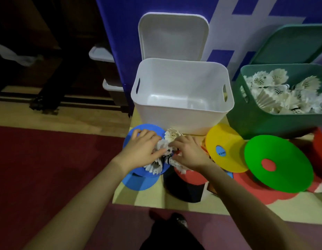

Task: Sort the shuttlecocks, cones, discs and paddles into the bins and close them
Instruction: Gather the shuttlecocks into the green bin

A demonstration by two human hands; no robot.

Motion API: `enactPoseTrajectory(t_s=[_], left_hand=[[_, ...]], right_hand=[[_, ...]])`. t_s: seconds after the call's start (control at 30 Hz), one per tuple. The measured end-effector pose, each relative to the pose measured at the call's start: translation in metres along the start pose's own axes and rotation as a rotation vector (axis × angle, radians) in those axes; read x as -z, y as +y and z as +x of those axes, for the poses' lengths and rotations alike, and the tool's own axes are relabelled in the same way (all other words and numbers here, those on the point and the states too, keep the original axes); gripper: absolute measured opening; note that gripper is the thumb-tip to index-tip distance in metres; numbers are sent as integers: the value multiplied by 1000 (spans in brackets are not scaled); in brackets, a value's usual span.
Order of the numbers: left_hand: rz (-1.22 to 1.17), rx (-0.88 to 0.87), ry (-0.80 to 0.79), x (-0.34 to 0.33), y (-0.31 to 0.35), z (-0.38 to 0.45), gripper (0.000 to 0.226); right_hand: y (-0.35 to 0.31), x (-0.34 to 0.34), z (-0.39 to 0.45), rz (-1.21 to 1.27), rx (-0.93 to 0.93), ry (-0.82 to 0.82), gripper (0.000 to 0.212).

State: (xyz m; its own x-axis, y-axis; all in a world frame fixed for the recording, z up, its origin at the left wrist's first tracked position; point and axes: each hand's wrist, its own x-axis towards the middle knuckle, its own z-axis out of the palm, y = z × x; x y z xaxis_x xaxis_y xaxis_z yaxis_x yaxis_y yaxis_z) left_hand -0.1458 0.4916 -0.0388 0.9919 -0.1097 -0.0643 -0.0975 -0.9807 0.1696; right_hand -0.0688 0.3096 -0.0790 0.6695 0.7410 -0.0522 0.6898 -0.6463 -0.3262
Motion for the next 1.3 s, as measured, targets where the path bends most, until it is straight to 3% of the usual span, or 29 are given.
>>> enactPoseTrajectory(t_s=[0.07,0.17,0.37,0.63,0.73,0.87,1.07,1.3], left_hand=[[12,-18,-17,-13,-6,-7,81],[-41,-57,-20,-32,-12,-14,61],[-42,-118,216,-54,-12,-15,15],[6,-113,523,-40,0,-3,14],[-65,-151,622,-17,17,8,22],[-110,-218,758,26,49,31,14],[-106,-325,832,81,108,93,14],[-141,-375,873,103,198,185,20]], right_hand=[[-4,-9,6,-7,-2,41,28],[-1,-13,5,72,-36,185,15],[13,2,-21,233,-147,417,27],[17,19,-52,342,-168,529,24],[17,39,-60,299,-146,605,23],[28,77,-70,184,-146,722,24],[73,143,-81,201,-79,918,20],[181,204,-93,69,-44,1035,17]])
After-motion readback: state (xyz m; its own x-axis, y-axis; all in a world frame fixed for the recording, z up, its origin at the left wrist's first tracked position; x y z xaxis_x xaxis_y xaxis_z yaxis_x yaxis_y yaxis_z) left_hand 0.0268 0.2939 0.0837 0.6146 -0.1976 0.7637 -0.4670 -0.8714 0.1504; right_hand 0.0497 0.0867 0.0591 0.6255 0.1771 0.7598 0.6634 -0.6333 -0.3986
